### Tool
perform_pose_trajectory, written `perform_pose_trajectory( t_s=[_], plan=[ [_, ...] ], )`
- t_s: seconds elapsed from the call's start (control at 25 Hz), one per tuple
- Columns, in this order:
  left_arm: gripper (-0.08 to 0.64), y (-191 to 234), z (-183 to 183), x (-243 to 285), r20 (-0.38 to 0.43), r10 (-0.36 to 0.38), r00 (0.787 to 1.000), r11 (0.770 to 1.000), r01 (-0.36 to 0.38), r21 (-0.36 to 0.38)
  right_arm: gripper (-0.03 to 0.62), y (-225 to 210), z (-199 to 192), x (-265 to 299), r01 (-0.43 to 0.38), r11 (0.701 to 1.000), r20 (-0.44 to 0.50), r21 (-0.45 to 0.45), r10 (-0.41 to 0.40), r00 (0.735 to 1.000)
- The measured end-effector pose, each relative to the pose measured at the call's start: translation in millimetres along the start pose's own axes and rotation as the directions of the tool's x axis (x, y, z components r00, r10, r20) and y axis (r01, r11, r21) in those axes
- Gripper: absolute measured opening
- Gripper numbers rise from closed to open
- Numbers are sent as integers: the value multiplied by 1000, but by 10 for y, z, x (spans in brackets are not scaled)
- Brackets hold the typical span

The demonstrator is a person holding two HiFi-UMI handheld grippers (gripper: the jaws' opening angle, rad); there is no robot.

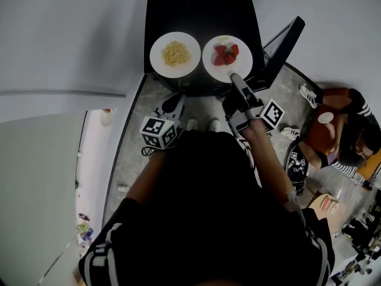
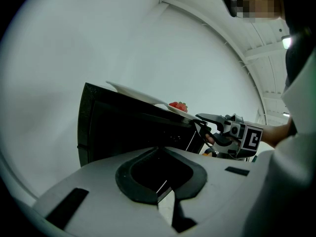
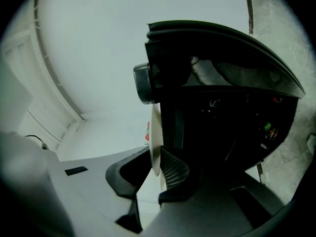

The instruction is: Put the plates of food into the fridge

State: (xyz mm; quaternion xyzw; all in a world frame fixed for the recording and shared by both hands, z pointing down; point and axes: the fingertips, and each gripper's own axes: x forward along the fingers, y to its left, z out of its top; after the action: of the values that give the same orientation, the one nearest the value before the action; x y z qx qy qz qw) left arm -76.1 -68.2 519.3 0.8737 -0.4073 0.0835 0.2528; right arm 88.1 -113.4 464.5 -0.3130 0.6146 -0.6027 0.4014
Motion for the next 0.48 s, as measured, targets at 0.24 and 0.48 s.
perform_pose_trajectory(
  t_s=[0.24,0.48],
  plan=[
    [23,15,8,8,-2,-2,1000,1000,2,1,61,-17,7,-13,8,1000,2,-5,-8,1000],
    [23,-13,-25,2,7,-14,1000,1000,15,-2,55,-24,-71,-100,4,1000,-6,3,-4,1000]
  ],
)
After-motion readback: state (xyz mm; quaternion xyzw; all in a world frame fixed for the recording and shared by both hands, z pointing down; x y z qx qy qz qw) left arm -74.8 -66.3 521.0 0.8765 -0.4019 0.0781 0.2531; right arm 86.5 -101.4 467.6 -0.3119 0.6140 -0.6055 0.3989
